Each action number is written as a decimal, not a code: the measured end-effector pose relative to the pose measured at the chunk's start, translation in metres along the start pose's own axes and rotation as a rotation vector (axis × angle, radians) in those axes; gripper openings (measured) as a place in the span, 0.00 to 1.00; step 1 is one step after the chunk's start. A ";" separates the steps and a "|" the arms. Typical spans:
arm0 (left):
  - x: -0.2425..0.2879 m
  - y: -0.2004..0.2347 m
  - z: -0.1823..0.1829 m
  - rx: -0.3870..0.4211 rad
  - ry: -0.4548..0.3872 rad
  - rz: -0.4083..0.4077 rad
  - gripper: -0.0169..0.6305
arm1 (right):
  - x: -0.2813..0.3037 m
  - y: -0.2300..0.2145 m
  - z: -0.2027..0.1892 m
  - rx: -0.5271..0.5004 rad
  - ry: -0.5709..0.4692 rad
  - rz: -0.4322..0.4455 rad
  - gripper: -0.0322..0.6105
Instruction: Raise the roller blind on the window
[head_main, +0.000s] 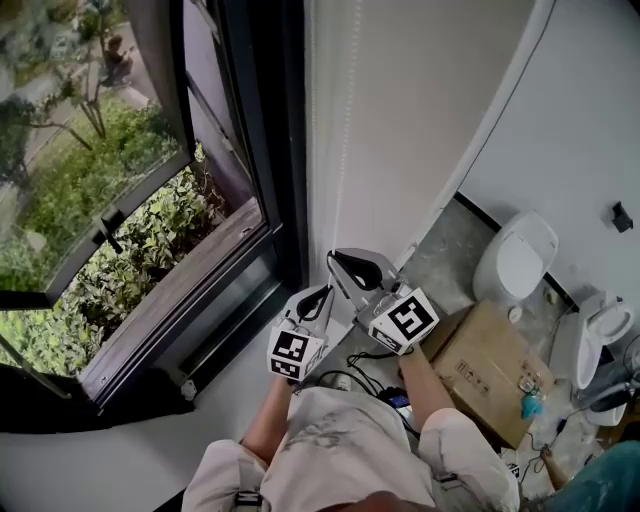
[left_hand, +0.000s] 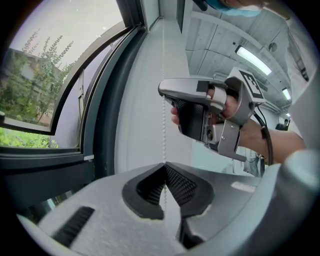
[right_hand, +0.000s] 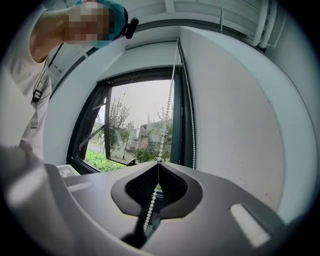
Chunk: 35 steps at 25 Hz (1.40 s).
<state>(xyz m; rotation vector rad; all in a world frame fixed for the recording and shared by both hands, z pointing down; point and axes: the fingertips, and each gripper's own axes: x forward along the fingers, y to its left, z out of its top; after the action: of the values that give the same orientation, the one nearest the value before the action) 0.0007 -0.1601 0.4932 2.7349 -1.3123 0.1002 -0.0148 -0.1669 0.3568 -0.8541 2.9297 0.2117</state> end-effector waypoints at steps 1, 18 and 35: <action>0.000 0.000 -0.004 -0.001 0.007 0.000 0.04 | 0.000 0.001 -0.005 0.002 0.007 0.001 0.07; 0.000 0.004 -0.091 -0.082 0.117 -0.018 0.04 | -0.009 0.013 -0.090 0.053 0.144 -0.003 0.07; -0.004 0.005 -0.119 -0.086 0.116 -0.004 0.05 | -0.016 0.015 -0.118 0.040 0.189 -0.034 0.07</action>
<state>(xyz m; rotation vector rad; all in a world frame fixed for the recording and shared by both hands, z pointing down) -0.0068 -0.1453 0.6117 2.6179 -1.2508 0.1940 -0.0140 -0.1637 0.4764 -0.9678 3.0774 0.0736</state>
